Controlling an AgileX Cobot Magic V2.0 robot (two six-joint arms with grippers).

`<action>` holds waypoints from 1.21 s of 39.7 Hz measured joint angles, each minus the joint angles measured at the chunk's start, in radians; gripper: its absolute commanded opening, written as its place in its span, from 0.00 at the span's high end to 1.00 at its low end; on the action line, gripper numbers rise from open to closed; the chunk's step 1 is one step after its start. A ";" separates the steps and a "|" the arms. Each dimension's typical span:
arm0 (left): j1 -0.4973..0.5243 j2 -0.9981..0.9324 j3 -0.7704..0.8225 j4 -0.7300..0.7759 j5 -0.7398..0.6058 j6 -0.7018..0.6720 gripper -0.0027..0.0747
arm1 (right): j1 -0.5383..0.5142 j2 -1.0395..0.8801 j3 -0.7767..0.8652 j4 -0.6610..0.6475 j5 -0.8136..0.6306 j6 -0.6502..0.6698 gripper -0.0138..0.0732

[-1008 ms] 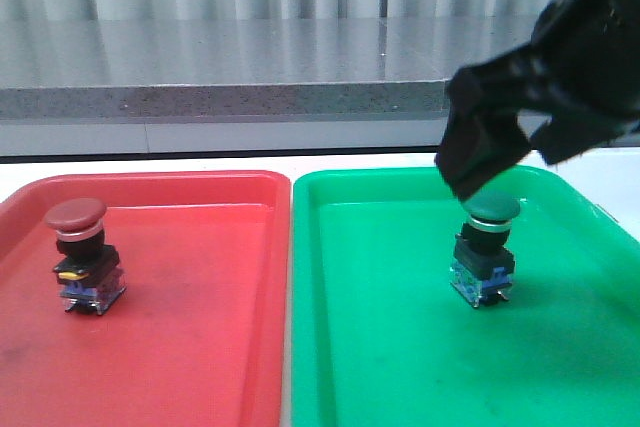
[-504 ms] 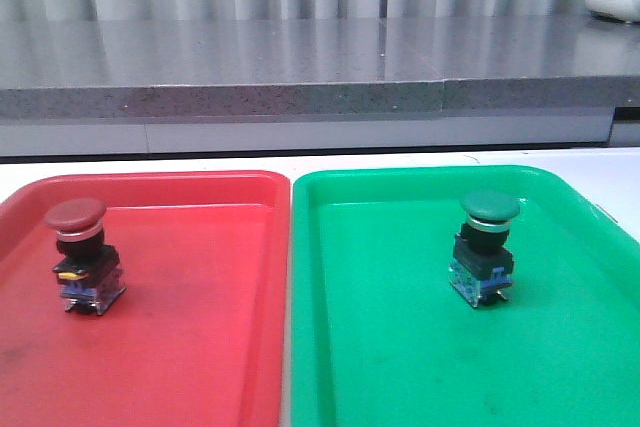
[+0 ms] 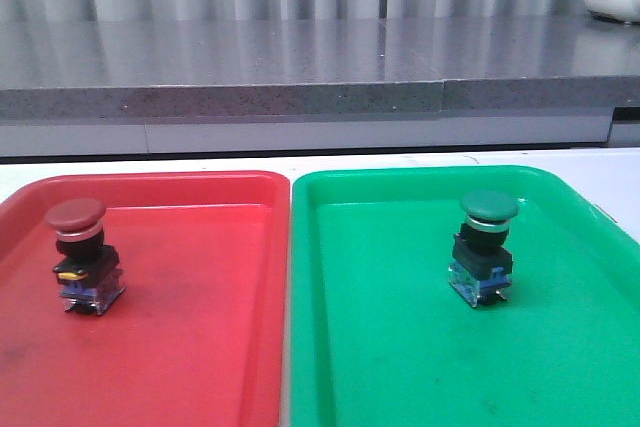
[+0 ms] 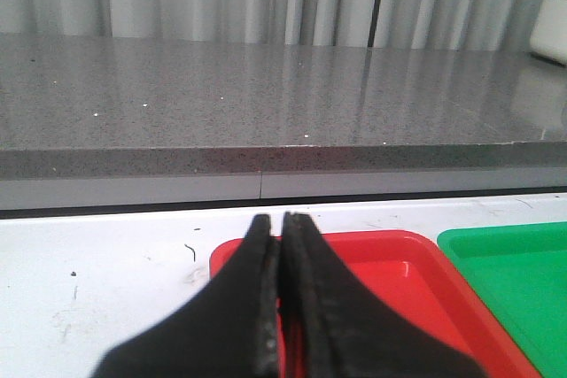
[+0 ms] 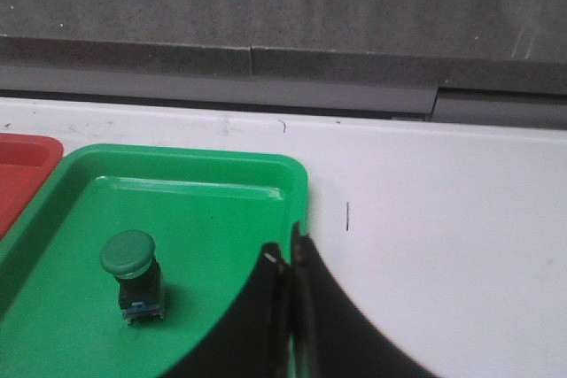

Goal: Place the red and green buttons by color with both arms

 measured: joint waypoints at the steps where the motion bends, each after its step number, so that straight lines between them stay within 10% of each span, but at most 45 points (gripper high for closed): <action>1: 0.000 0.000 0.000 0.000 0.000 0.000 0.99 | 0.000 -0.032 0.012 -0.004 0.004 0.000 0.92; 48: 0.000 0.000 0.011 0.000 -0.004 0.000 0.99 | 0.000 -0.183 0.034 -0.014 0.017 0.000 0.92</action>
